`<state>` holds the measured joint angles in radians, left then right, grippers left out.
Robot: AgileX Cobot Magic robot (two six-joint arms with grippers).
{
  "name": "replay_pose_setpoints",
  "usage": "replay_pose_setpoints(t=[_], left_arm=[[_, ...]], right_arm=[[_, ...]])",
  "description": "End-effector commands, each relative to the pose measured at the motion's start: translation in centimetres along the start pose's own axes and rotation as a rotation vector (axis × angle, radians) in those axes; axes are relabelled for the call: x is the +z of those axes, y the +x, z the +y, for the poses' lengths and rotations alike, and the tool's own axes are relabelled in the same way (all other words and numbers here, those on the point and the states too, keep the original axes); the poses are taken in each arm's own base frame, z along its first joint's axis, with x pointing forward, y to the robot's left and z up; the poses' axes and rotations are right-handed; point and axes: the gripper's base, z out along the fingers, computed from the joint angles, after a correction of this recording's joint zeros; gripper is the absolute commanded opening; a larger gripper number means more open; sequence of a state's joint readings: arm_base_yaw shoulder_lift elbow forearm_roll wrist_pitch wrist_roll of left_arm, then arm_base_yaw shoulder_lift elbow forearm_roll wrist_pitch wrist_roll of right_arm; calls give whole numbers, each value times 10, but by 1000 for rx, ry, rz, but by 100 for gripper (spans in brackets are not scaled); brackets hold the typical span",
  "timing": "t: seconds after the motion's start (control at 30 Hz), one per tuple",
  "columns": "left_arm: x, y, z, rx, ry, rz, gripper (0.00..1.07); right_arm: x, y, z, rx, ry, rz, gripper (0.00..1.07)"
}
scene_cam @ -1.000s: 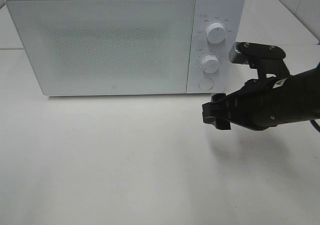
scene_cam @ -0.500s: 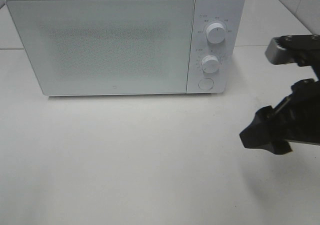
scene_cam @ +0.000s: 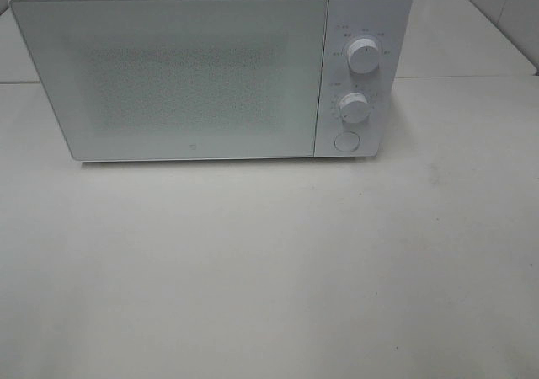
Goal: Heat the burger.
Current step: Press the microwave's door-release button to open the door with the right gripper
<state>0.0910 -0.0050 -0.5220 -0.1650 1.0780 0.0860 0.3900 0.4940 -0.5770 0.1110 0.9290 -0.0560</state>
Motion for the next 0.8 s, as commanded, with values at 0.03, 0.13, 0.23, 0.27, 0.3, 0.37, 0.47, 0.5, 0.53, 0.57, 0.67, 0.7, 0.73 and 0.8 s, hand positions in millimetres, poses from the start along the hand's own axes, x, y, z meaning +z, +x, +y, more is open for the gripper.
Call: replay_pose_setpoints(t=[0.03,0.13,0.23,0.27,0.3,0.37,0.47,0.5,0.53,0.57,0.67,0.7,0.73,0.8], left_arm=[[-2,1,-1,0,0,-30,100],[-2,1,-1,0,0,-30,100],[-2,1,-1,0,0,-30,100],[-2,1,-1,0,0,-30,100],[-2,1,-1,0,0,-30,100],[-2,1,-1,0,0,-30,100],[-2,1,-1,0,0,-30,100],[-2,1,-1,0,0,-30,100],[-2,1,-1,0,0,-30,100],[-2,1,-1,0,0,-30,100],[-2,1,-1,0,0,-30,100],[-2,1,-1,0,0,-30,100],[-2,1,-1,0,0,-30,100],[-2,1,-1,1,-2,-30,100]], right_arm=[[-16,11,-1,20,23,-74,76],[-29,21,-2,100,57,-161,76],[-39,32,-4,150,134,-213,76],[-42,35,-5,157,163,-225,76],[-48,42,-7,172,225,-264,76],[-52,47,-6,183,255,-309,76],[-57,52,-3,195,277,-355,76],[-58,53,-3,199,283,-363,76],[-58,53,-3,199,283,-363,76],[-57,55,-3,202,290,-390,76],[-49,62,-3,199,291,-411,76],[-49,62,-3,199,291,-411,76],[-49,66,-3,199,293,-411,76],[-48,68,-2,201,295,-406,76]])
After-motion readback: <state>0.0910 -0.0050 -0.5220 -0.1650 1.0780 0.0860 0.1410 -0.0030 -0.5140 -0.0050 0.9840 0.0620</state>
